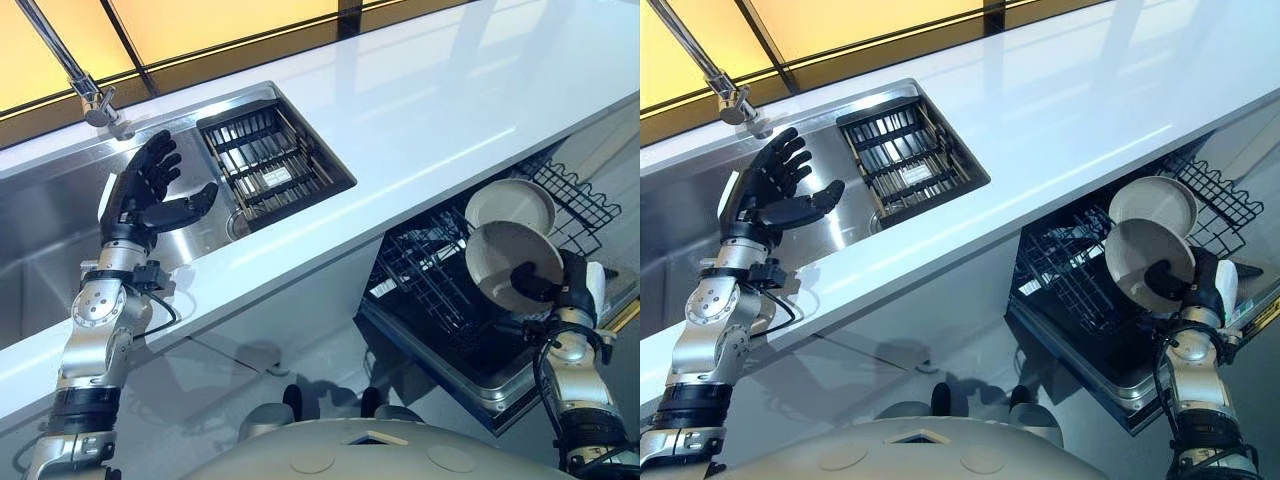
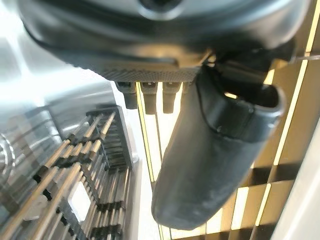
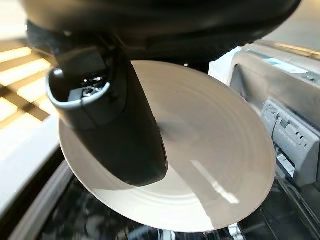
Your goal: Pick up plates and place into dishwasher.
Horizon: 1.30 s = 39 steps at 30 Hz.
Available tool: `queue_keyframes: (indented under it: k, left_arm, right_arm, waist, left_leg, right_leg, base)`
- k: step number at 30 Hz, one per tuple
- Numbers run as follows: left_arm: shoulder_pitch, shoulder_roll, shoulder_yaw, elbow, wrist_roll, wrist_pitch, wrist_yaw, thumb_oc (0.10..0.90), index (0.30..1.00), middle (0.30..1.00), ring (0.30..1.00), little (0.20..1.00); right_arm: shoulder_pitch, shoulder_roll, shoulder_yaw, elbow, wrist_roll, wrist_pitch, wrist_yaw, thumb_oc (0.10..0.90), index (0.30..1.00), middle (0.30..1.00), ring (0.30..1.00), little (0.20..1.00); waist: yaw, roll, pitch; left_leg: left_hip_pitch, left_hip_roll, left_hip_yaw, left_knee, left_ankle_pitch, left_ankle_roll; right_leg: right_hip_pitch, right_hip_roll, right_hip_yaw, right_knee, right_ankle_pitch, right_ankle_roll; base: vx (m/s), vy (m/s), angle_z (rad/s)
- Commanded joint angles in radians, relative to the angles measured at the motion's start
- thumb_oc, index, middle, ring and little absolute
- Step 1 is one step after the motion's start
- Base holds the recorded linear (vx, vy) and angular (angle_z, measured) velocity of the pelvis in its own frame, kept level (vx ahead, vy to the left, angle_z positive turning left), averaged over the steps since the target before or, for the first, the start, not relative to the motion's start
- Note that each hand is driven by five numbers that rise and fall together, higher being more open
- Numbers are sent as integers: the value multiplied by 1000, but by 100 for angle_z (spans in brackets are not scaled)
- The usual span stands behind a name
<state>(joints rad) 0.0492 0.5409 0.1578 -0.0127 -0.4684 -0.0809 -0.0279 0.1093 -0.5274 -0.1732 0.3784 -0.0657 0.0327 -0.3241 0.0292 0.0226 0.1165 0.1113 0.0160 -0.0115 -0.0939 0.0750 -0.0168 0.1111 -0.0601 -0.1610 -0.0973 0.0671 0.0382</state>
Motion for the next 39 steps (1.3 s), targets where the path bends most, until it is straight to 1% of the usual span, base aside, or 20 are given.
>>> queue_keyframes:
  k: [1,2,5,7,12,14,15,16,19,20,21,22,25,27,31,32,33,34,37,39]
  left_arm:
    - [-53,71,83,-19,65,-129,17,800,900,900,900,900]
    - [-53,75,81,-19,69,-128,21,800,900,900,900,900]
    - [-57,101,64,-7,98,-135,9,800,900,900,900,900]
    - [-57,107,60,-7,88,-131,3,800,900,900,900,900]
    - [-62,115,39,-12,75,-122,-8,800,900,900,900,900]
    - [-67,117,31,-19,71,-113,-7,800,900,900,900,900]
    - [-67,118,30,-20,69,-113,-8,800,900,900,900,900]
    - [-70,119,24,-20,65,-112,-13,800,900,900,900,900]
    - [-70,118,19,-21,62,-114,-25,800,900,900,900,900]
    - [-69,118,20,-22,60,-113,-27,800,900,900,900,900]
    - [-69,116,18,-28,57,-107,-32,800,900,900,900,900]
    - [-70,116,17,-26,56,-107,-36,800,900,900,900,900]
    - [-65,112,18,-27,56,-105,-41,800,900,900,900,900]
    - [-54,107,20,-28,56,-108,-42,800,900,900,900,900]
    - [-34,89,32,-24,62,-118,-49,800,900,900,900,900]
    - [-33,87,33,-17,64,-123,-50,800,900,900,900,900]
    - [-30,81,38,-10,63,-127,-50,800,900,900,900,900]
    - [-30,81,38,-10,63,-127,-50,800,900,900,900,900]
    - [-28,76,47,-4,59,-120,-55,800,900,900,900,900]
    - [-25,77,51,-6,60,-115,-54,800,900,900,900,900]
  right_arm:
    - [-130,-126,15,-28,-54,-58,-37,100,300,300,300,200]
    - [-135,-130,20,-22,-56,-57,-38,100,300,300,300,200]
    - [-179,-156,60,19,-71,-5,-47,100,300,300,300,200]
    - [-195,-164,74,41,-74,13,-48,100,300,300,300,200]
    - [-258,-188,132,152,-87,86,-56,100,300,300,300,200]
    - [-279,-188,155,171,-76,121,-62,100,300,300,300,200]
    - [-282,-187,159,175,-75,125,-66,100,300,300,300,200]
    - [-295,-184,173,194,-75,147,-67,100,300,300,300,200]
    - [-311,-174,196,216,-57,182,-56,100,300,300,300,200]
    - [-312,-172,198,218,-56,182,-56,100,300,300,300,200]
    - [-319,-166,206,228,-51,187,-49,569,702,702,702,669]
    - [-319,-163,212,231,-32,179,-50,800,900,900,900,900]
    - [-314,-149,208,204,4,164,-69,800,900,900,900,900]
    - [-302,-136,179,127,41,137,-100,800,900,900,900,900]
    - [-267,-93,109,-53,91,58,-120,800,900,900,900,900]
    - [-259,-88,98,-82,96,54,-119,800,900,900,900,900]
    - [-250,-79,80,-116,112,22,-125,800,900,900,900,900]
    - [-247,-77,76,-121,114,19,-125,800,900,900,900,900]
    - [-225,-59,10,-178,180,-45,-131,800,900,900,900,900]
    - [-208,-55,-18,-204,199,-47,-125,800,900,900,900,900]
  waist:
    - [9,-21,-38]
    - [10,-21,-37]
    - [26,-15,-31]
    - [31,-13,-28]
    - [56,-1,-14]
    - [63,3,-7]
    - [64,4,-5]
    - [69,7,0]
    - [76,12,5]
    - [77,12,5]
    - [80,14,6]
    - [81,15,6]
    - [78,17,5]
    - [69,19,6]
    - [52,19,5]
    - [48,18,3]
    - [39,18,1]
    - [39,17,0]
    - [21,12,-8]
    - [13,7,-12]
  left_leg:
    - [8,-17,16,7,-30,-12]
    - [8,-17,14,7,-30,-13]
    - [7,-20,4,7,-26,-15]
    - [6,-21,0,7,-25,-17]
    - [-3,-23,-25,7,-13,-22]
    - [-7,-23,-34,7,-9,-22]
    - [-8,-24,-35,7,-8,-23]
    - [-10,-25,-42,7,-5,-23]
    - [-12,-27,-50,7,-1,-24]
    - [-12,-27,-51,7,-1,-24]
    - [-10,-27,-54,7,0,-25]
    - [-8,-26,-55,7,0,-26]
    - [-4,-26,-57,7,1,-25]
    - [0,-25,-55,7,0,-22]
    - [5,-25,-46,7,-5,-17]
    - [6,-24,-42,7,-6,-16]
    - [7,-24,-35,7,-9,-16]
    - [8,-24,-34,7,-10,-16]
    - [6,-23,-16,7,-7,-12]
    - [9,-22,-7,7,-10,-11]
  right_leg:
    - [48,24,-30,29,-51,7]
    - [48,24,-31,29,-51,7]
    - [52,21,-38,27,-49,8]
    - [54,20,-40,26,-50,8]
    - [55,16,-46,28,-50,5]
    - [54,14,-48,31,-52,3]
    - [54,14,-49,32,-52,3]
    - [54,14,-50,34,-53,1]
    - [55,10,-55,36,-54,0]
    - [56,10,-55,36,-54,0]
    - [59,9,-58,37,-55,0]
    - [61,8,-58,38,-55,0]
    - [64,8,-57,41,-57,-1]
    - [65,9,-53,44,-57,-1]
    - [62,13,-40,46,-58,1]
    - [61,13,-37,46,-58,2]
    - [60,15,-32,45,-58,3]
    - [60,15,-31,45,-58,3]
    - [50,17,-21,42,-48,6]
    - [50,19,-16,38,-47,8]
  base:
    - [29,-10,9]
    - [35,-13,8]
    - [49,-5,11]
    - [35,0,6]
    - [26,4,13]
    - [0,5,15]
    - [-7,6,20]
    - [-11,8,21]
    - [-8,15,16]
    - [2,21,8]
    - [6,22,6]
    - [8,24,12]
    - [6,17,13]
    - [0,0,0]
    - [-3,4,-1]
    - [-18,22,-7]
    - [-12,16,-8]
    - [-17,18,-13]
    - [-57,8,-15]
    - [-19,-11,-4]
